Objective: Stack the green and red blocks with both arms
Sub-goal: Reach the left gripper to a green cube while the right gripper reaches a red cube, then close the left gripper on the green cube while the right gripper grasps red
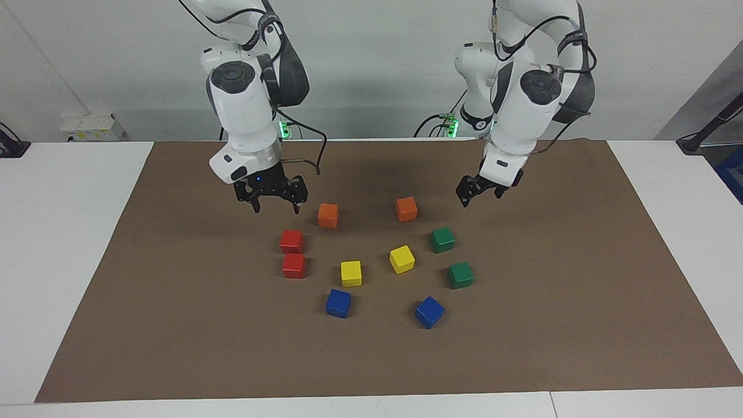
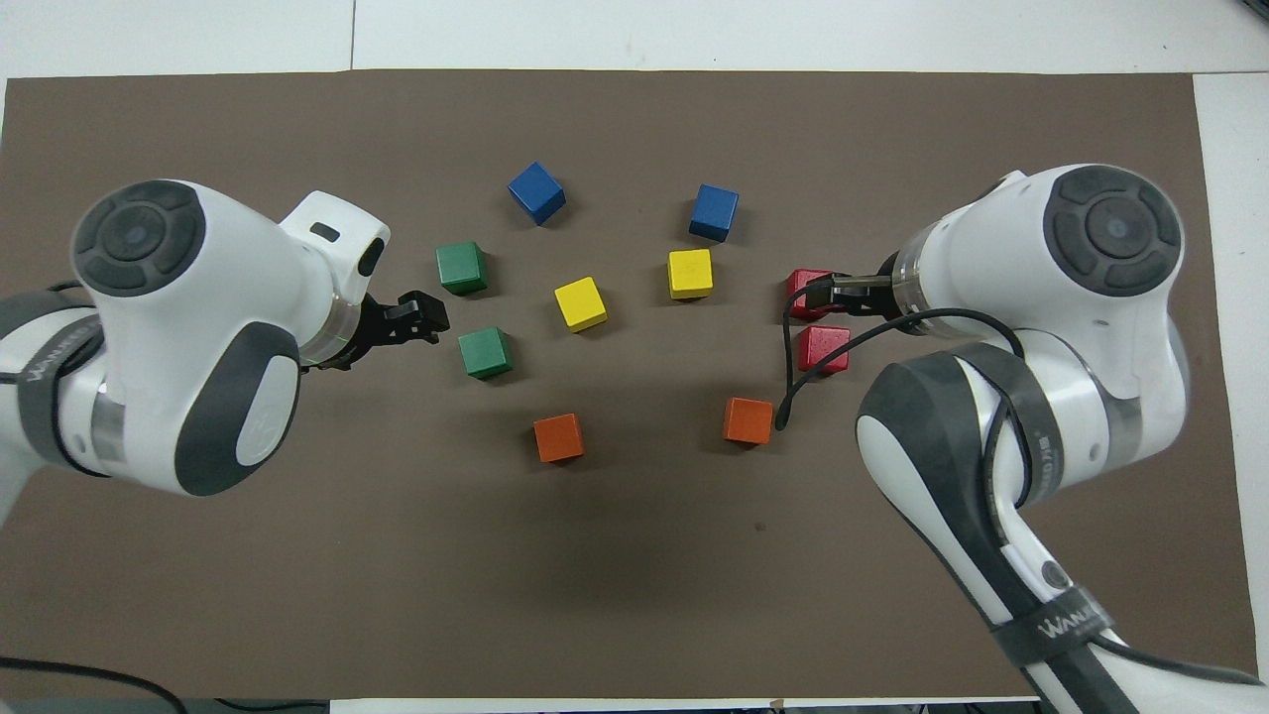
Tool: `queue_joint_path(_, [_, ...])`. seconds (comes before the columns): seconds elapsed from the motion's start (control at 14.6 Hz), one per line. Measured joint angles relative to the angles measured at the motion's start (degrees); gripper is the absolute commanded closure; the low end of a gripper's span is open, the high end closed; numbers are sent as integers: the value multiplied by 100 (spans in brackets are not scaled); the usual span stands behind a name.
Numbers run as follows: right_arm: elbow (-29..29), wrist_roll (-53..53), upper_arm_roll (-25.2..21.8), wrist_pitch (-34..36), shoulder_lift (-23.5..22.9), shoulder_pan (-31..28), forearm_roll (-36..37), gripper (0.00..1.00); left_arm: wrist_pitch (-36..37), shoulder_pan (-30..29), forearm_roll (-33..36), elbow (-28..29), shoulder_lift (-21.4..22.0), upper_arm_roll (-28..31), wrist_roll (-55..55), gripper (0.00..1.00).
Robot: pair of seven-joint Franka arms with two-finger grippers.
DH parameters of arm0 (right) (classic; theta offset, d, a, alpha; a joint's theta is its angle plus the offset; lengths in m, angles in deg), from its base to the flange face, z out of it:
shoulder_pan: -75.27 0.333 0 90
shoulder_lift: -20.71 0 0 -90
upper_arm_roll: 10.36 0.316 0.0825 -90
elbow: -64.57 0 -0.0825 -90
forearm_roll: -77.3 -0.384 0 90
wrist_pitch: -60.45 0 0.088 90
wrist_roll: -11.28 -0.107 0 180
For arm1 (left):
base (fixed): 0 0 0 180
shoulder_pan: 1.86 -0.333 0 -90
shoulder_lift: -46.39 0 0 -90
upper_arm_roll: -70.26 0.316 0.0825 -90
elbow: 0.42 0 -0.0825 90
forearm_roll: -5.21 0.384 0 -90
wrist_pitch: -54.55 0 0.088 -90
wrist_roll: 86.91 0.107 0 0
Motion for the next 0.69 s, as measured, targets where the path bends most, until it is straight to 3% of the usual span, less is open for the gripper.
queue_joint_path(0.69, [738,-314,-8,-1308,-452,86,0,0,-1095,553,-2,17,-1164,6,-676,0])
